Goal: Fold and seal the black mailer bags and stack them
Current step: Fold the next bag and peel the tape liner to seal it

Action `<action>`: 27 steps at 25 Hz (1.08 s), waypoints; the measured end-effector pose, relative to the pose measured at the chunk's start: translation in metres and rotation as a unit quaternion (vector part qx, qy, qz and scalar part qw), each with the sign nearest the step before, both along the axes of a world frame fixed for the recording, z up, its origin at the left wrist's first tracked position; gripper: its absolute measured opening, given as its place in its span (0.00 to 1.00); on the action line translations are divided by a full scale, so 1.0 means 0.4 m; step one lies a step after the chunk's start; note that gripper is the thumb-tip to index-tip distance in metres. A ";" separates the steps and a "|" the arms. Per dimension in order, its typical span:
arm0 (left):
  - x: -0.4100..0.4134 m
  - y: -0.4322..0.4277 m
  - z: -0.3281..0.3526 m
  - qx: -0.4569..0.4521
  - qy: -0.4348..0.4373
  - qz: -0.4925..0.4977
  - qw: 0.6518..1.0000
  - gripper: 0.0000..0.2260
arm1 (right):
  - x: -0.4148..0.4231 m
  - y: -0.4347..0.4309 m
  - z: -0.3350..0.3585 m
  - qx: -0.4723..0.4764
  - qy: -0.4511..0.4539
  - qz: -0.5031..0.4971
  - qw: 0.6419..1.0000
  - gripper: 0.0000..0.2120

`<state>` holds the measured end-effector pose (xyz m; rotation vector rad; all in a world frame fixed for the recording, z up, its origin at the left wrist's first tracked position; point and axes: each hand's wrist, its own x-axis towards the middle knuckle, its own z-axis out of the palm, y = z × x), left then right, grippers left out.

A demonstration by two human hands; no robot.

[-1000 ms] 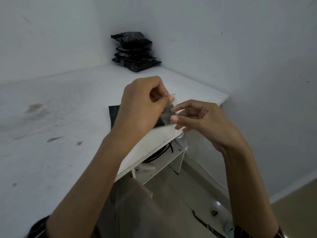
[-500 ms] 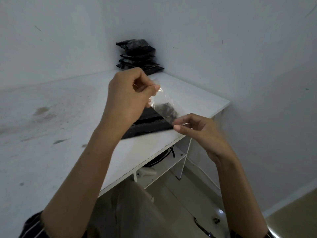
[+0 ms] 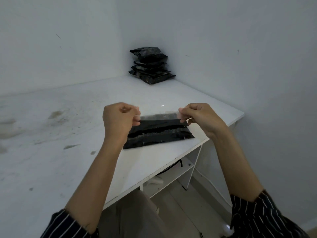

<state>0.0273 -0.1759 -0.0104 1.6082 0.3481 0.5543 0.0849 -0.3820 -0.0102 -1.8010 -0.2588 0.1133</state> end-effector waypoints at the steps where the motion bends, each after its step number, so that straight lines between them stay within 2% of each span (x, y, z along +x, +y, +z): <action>1: 0.007 0.004 -0.019 -0.003 0.013 0.004 1.000 0.09 | 0.020 0.005 0.001 -0.031 0.006 0.010 0.999 0.10; 6: 0.028 0.006 -0.075 0.023 0.050 0.035 0.998 0.08 | 0.060 0.020 -0.027 -0.134 0.016 0.045 0.990 0.11; 9: 0.033 0.009 -0.078 0.100 0.075 0.072 0.990 0.07 | 0.066 0.017 -0.033 -0.150 0.008 0.045 0.988 0.11; 14: 0.015 0.006 -0.074 0.117 0.068 0.044 0.990 0.12 | 0.076 0.005 -0.035 -0.176 -0.010 0.067 0.982 0.12; 20: 0.007 0.000 -0.092 0.177 0.052 0.047 0.982 0.07 | 0.075 0.006 -0.044 -0.217 -0.041 0.065 0.973 0.13; 24: 0.001 -0.006 -0.107 0.196 0.061 0.058 0.977 0.06 | 0.071 0.010 -0.051 -0.279 -0.074 0.044 0.956 0.10; 27: 0.006 -0.013 -0.120 0.239 0.085 0.073 0.965 0.07 | 0.068 0.023 -0.064 -0.354 -0.114 0.028 0.928 0.10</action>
